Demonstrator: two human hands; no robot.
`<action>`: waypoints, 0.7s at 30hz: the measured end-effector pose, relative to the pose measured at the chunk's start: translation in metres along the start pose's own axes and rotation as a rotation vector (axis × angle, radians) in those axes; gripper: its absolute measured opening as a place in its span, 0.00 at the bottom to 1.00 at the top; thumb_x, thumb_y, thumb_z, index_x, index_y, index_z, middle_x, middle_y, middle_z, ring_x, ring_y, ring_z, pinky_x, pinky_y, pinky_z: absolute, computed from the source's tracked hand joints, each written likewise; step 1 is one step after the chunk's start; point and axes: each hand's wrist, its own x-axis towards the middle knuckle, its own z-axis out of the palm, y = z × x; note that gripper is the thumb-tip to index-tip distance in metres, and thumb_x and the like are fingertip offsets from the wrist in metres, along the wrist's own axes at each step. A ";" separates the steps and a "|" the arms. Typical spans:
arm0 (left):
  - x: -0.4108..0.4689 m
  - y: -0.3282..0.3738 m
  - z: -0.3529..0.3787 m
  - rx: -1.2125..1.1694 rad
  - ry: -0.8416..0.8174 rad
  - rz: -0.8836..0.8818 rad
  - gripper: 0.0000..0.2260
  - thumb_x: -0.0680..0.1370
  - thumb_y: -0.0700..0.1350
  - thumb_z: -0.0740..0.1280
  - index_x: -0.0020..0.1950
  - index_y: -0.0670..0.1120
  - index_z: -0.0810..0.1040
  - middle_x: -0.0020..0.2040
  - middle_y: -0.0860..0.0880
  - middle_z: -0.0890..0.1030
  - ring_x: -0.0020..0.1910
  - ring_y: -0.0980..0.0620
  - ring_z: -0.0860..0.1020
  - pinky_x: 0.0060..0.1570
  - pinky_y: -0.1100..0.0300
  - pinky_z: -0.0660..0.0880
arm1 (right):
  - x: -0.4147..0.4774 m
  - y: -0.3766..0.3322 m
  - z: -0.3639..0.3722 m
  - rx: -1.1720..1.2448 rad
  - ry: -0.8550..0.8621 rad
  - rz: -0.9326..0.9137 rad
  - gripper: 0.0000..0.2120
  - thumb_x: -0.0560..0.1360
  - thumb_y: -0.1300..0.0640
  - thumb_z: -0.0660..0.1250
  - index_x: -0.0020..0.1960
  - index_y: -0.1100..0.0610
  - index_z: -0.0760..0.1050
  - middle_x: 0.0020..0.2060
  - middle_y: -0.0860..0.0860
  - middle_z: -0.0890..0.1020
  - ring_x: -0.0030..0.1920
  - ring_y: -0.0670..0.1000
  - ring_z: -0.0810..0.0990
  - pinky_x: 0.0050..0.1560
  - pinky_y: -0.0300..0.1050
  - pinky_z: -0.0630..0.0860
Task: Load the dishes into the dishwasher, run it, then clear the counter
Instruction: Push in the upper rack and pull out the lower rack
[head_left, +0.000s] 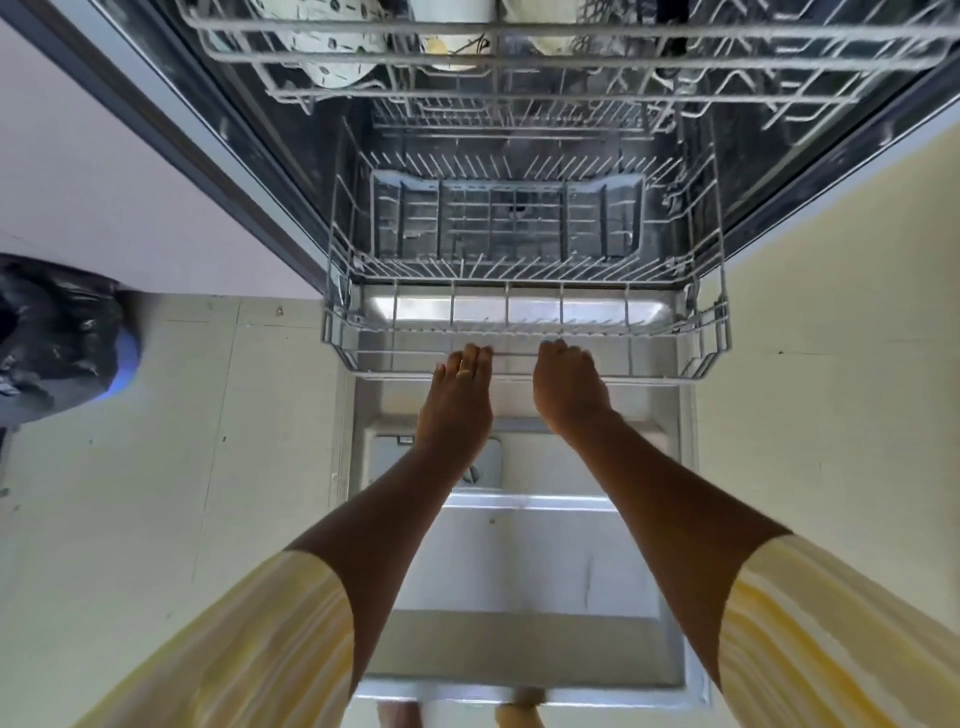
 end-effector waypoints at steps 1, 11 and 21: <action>-0.010 0.002 0.003 0.001 -0.007 -0.002 0.25 0.79 0.37 0.54 0.76 0.39 0.52 0.75 0.42 0.58 0.72 0.46 0.58 0.70 0.55 0.53 | -0.009 -0.001 0.005 -0.002 -0.011 -0.001 0.17 0.76 0.67 0.53 0.65 0.69 0.63 0.61 0.64 0.72 0.61 0.62 0.72 0.64 0.51 0.65; -0.080 0.016 0.021 -0.069 -0.050 -0.055 0.24 0.82 0.40 0.54 0.76 0.42 0.51 0.75 0.45 0.57 0.74 0.48 0.55 0.74 0.56 0.52 | -0.069 -0.009 0.032 0.052 -0.079 0.034 0.16 0.79 0.65 0.52 0.66 0.67 0.64 0.62 0.63 0.72 0.64 0.60 0.71 0.66 0.49 0.65; -0.132 0.018 0.036 -0.078 -0.172 -0.078 0.25 0.82 0.43 0.52 0.77 0.44 0.45 0.77 0.46 0.50 0.76 0.48 0.48 0.74 0.56 0.46 | -0.119 -0.013 0.055 0.030 -0.175 0.004 0.19 0.77 0.63 0.61 0.67 0.66 0.63 0.62 0.62 0.72 0.64 0.58 0.71 0.68 0.47 0.65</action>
